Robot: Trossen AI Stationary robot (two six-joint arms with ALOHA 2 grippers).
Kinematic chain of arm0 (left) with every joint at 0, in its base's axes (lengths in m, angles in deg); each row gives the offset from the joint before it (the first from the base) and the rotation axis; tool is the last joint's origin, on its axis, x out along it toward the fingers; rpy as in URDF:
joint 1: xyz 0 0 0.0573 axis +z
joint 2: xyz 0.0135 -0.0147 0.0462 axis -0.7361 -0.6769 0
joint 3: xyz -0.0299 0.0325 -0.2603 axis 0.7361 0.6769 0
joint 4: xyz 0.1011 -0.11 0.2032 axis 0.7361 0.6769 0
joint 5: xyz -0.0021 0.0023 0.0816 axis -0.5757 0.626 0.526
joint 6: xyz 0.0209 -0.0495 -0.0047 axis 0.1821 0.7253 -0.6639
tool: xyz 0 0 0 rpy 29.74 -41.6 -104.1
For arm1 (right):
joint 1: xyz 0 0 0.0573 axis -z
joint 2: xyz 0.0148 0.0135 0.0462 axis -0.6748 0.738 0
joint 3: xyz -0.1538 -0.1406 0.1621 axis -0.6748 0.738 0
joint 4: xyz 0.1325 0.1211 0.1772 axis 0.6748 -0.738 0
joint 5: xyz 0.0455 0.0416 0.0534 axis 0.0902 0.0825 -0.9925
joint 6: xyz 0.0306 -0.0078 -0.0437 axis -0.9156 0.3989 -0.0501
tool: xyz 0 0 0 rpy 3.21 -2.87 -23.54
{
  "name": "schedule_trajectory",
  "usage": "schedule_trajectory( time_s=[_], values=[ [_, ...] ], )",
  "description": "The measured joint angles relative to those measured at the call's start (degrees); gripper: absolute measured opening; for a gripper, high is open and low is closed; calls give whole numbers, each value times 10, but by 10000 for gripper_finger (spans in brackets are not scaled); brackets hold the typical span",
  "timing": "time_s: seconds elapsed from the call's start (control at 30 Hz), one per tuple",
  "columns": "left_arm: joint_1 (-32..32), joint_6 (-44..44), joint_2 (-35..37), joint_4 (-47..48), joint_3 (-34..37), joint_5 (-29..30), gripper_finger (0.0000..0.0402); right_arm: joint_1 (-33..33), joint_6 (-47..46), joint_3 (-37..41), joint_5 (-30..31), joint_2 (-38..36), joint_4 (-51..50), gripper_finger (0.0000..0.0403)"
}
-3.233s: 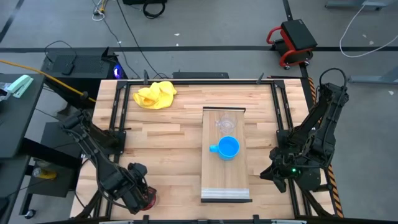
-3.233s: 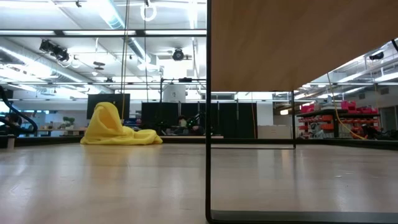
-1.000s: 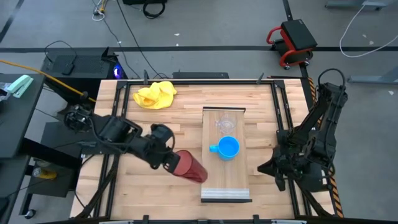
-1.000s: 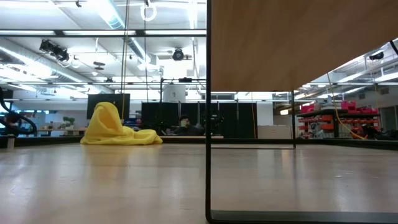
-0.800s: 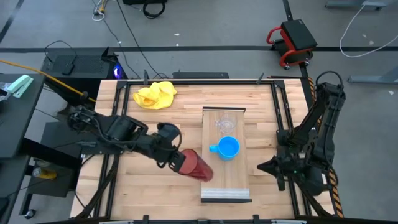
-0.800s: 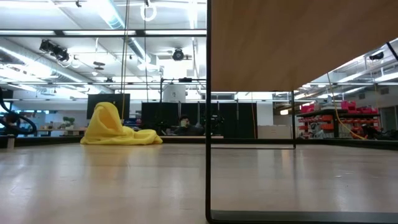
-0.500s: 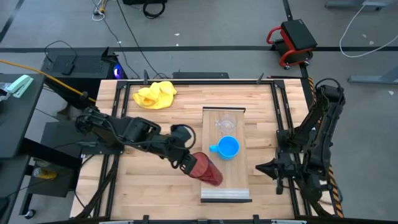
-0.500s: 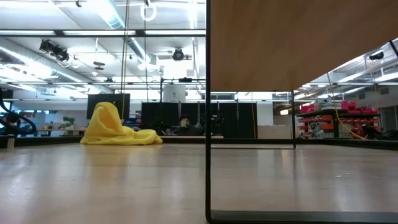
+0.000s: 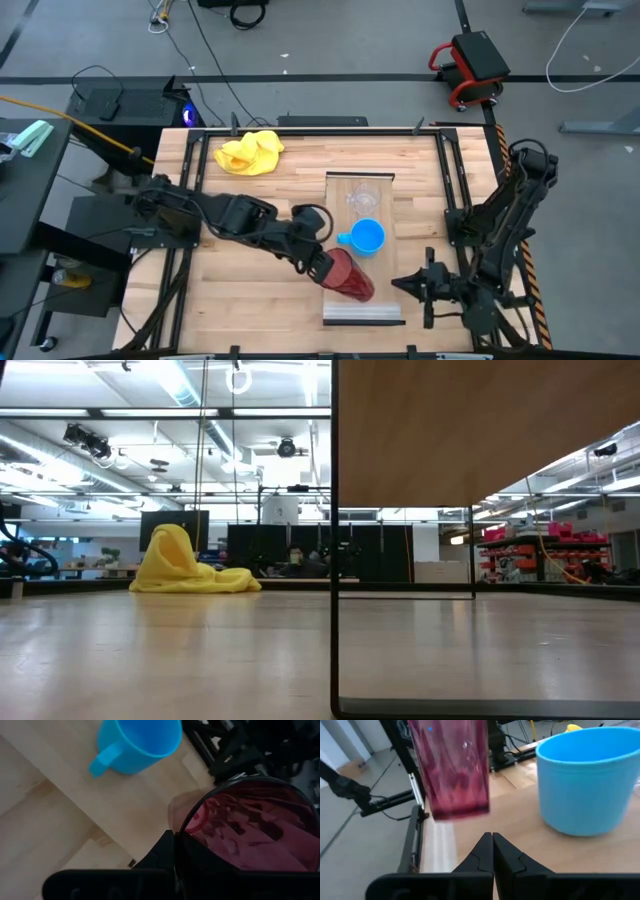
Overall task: Stack small to large cups/mugs on shelf
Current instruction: Put the red cup on the shelf
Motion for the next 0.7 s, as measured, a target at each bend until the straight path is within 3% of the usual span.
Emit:
schedule_trajectory(
  time_s=[0.3, 0.7],
  values=[
    [4, -12, -29, -33, 0, -13, 12, 16, 55, 0, -27, 21, 78, 1],
    [7, -12, -36, -31, 0, -14, 12, 22, 72, 0, -54, 22, 86, 1]
  ],
)
